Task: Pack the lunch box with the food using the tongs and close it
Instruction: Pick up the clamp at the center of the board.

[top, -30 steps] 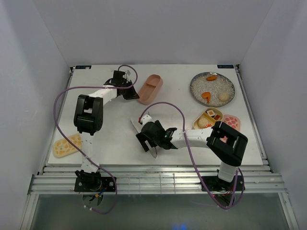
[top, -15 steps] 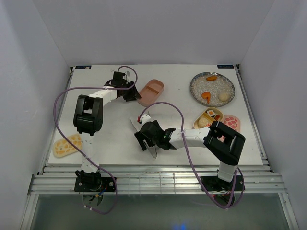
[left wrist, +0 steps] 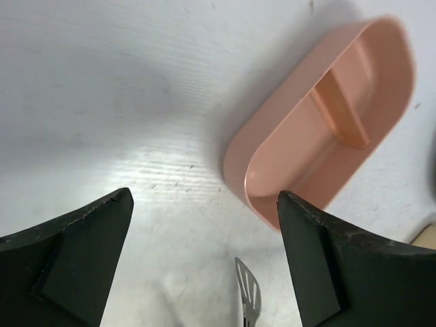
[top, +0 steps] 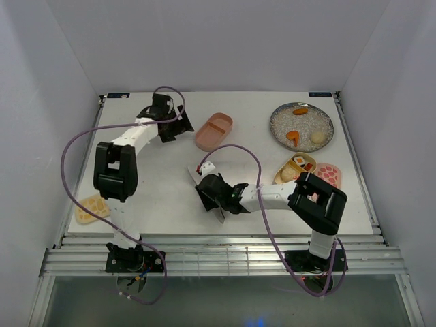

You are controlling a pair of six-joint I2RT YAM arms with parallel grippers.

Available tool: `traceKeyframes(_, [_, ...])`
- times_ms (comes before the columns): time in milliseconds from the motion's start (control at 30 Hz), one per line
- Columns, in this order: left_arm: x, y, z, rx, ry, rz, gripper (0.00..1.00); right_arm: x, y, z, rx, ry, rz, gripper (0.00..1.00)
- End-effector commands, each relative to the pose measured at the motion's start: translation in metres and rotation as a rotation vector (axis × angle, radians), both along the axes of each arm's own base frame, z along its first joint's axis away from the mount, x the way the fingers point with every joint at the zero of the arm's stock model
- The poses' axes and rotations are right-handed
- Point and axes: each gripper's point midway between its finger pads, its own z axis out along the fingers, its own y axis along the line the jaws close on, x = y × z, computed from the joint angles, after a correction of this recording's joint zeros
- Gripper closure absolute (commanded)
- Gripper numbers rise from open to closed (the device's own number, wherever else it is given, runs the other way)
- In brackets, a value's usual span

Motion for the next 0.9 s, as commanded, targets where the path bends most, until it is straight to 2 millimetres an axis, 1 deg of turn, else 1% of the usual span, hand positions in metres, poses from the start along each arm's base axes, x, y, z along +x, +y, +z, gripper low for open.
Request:
traceKeyframes(0, [0.0,0.048,0.091,0.04,-0.144,0.169,0.02,0.0,-0.023,0.025,-0.021,-0.034,-0.038,0.39])
traceKeyframes(33, [-0.01,0.051,0.109,0.031,-0.176,0.176,0.02,-0.001,-0.026,0.03,-0.021,-0.031,-0.018,0.4])
traceKeyframes(67, [-0.015,0.054,0.116,0.037,-0.194,0.172,0.02,-0.003,-0.031,0.033,-0.029,-0.025,-0.002,0.41])
traceKeyframes(100, [-0.021,0.054,0.122,0.035,-0.208,0.167,0.02,0.0,-0.033,0.047,-0.012,-0.027,-0.001,0.41])
traceKeyframes(133, [-0.028,0.053,0.126,0.024,-0.217,0.155,0.02,-0.001,-0.036,0.053,-0.019,-0.019,0.004,0.41])
traceKeyframes(167, [-0.044,0.049,0.125,0.009,-0.219,0.134,0.02,-0.003,-0.048,0.053,-0.067,-0.001,0.009,0.41])
traceKeyframes(200, [-0.049,0.044,0.127,-0.005,-0.236,0.119,0.02,0.003,-0.05,0.067,-0.056,-0.001,-0.002,0.41])
traceKeyframes(233, [-0.057,0.041,0.125,-0.006,-0.233,0.113,0.02,0.002,-0.054,0.071,-0.063,0.021,0.005,0.41])
traceKeyframes(267, [-0.069,0.032,0.124,-0.011,-0.245,0.092,0.02,-0.001,-0.063,0.073,-0.097,0.046,0.011,0.42])
traceKeyframes(300, [-0.075,0.027,0.123,-0.017,-0.246,0.085,0.02,0.006,-0.068,0.083,-0.084,0.046,0.003,0.43])
traceKeyframes(333, [-0.081,0.021,0.125,-0.037,-0.258,0.071,0.02,0.002,-0.061,0.093,-0.048,0.077,0.048,0.43])
traceKeyframes(367, [-0.089,0.014,0.127,-0.069,-0.293,0.048,0.02,0.002,-0.062,0.1,-0.044,0.086,0.061,0.43])
traceKeyframes(400, [-0.094,0.007,0.13,-0.103,-0.304,0.036,0.02,0.004,-0.069,0.107,-0.052,0.083,0.059,0.43])
traceKeyframes(433, [-0.1,0.0,0.131,-0.131,-0.31,0.007,0.02,0.012,-0.07,0.121,-0.043,0.061,0.042,0.43])
traceKeyframes(467, [-0.105,-0.007,0.132,-0.139,-0.314,-0.009,0.02,0.016,-0.073,0.128,-0.042,0.054,0.029,0.44])
traceKeyframes(500, [-0.112,-0.009,0.131,-0.146,-0.311,-0.006,0.02,0.022,-0.083,0.131,-0.067,0.06,0.0,0.44])
traceKeyframes(533, [-0.117,-0.012,0.13,-0.151,-0.313,-0.016,0.02,0.03,-0.083,0.145,-0.051,0.042,-0.015,0.45])
traceKeyframes(567, [-0.119,-0.016,0.132,-0.165,-0.332,-0.027,0.02,0.035,-0.087,0.152,-0.047,0.036,-0.024,0.46])
traceKeyframes(600, [-0.126,-0.017,0.129,-0.17,-0.334,-0.034,0.02,0.046,-0.096,0.158,-0.042,0.031,-0.056,0.46])
traceKeyframes(633, [-0.132,-0.023,0.127,-0.178,-0.335,-0.053,0.02,0.051,-0.103,0.163,-0.044,0.03,-0.066,0.46])
traceKeyframes(667, [-0.135,-0.027,0.126,-0.175,-0.341,-0.063,0.02,0.062,-0.11,0.177,-0.026,0.011,-0.098,0.46])
traceKeyframes(700, [-0.14,-0.029,0.123,-0.168,-0.34,-0.07,0.02,0.079,-0.13,0.184,-0.019,0.006,-0.166,0.47])
traceKeyframes(733, [-0.147,-0.037,0.121,-0.172,-0.334,-0.087,0.02,0.087,-0.14,0.19,-0.012,0.003,-0.189,0.48])
traceKeyframes(767, [-0.15,-0.044,0.122,-0.173,-0.353,-0.099,0.02,0.098,-0.148,0.204,0.013,-0.019,-0.22,0.48])
traceKeyframes(800, [-0.156,-0.049,0.119,-0.171,-0.355,-0.111,0.02,0.114,-0.168,0.209,0.027,-0.022,-0.277,0.48])
traceKeyframes(833, [-0.171,-0.067,0.11,-0.165,-0.343,-0.162,0.02,0.122,-0.178,0.215,0.028,-0.035,-0.299,0.48])
traceKeyframes(867, [-0.176,-0.075,0.108,-0.159,-0.355,-0.186,0.02,0.131,-0.187,0.216,0.028,-0.034,-0.323,0.48])
